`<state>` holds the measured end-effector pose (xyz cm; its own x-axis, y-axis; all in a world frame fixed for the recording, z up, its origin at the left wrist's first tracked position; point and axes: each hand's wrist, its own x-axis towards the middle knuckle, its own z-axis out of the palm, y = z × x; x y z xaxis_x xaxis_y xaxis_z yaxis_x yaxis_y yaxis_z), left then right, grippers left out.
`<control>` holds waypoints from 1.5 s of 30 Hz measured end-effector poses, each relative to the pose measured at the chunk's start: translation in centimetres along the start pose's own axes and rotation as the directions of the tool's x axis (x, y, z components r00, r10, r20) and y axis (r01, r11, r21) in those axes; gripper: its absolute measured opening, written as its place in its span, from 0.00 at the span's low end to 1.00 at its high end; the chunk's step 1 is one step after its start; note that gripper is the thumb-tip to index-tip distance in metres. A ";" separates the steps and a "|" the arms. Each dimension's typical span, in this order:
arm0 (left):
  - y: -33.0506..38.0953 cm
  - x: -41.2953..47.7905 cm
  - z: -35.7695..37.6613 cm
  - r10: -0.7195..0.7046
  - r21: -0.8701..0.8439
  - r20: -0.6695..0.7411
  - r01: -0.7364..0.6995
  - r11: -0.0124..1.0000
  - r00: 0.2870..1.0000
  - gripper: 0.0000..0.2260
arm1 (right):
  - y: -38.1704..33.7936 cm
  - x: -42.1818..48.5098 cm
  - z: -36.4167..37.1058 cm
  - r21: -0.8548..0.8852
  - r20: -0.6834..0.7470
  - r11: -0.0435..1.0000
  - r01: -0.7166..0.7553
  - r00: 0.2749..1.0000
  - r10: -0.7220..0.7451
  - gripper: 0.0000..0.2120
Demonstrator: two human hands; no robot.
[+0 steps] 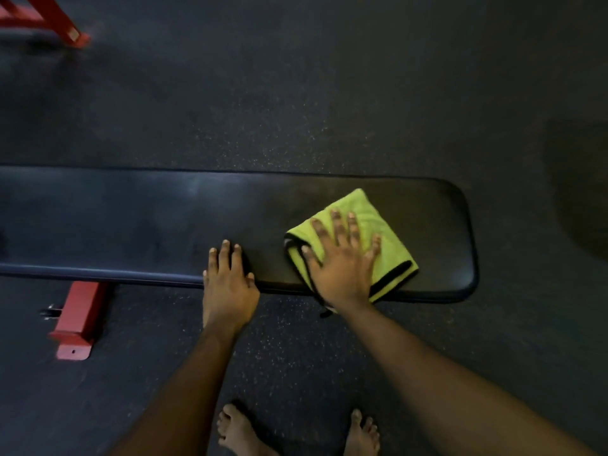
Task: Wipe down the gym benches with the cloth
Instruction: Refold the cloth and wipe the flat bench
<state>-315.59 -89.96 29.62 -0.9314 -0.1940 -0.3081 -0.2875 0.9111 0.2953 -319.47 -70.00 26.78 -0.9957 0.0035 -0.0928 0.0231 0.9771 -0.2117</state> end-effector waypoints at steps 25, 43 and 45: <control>-4.3 -0.9 -1.1 0.094 -0.222 -0.140 -0.124 0.967 0.986 0.29 | -7.7 4.3 0.2 -0.039 0.115 0.979 0.199 0.974 -0.193 0.29; -21.7 -1.2 -5.0 -0.229 -0.389 -0.183 0.144 0.910 0.956 0.27 | -27.3 6.3 4.9 0.002 0.175 0.941 0.339 0.926 -0.335 0.37; -22.9 -1.7 -5.9 -0.221 -0.407 -0.170 0.136 0.903 0.960 0.26 | -29.7 3.8 5.4 -0.013 0.198 0.884 0.467 0.868 -0.456 0.40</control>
<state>-308.75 -112.68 28.70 -0.8686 -0.4497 -0.2079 -0.4775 0.6482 0.5931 -323.42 -100.14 27.43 -0.8568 -0.4843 -0.1767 -0.4459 0.8682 -0.2176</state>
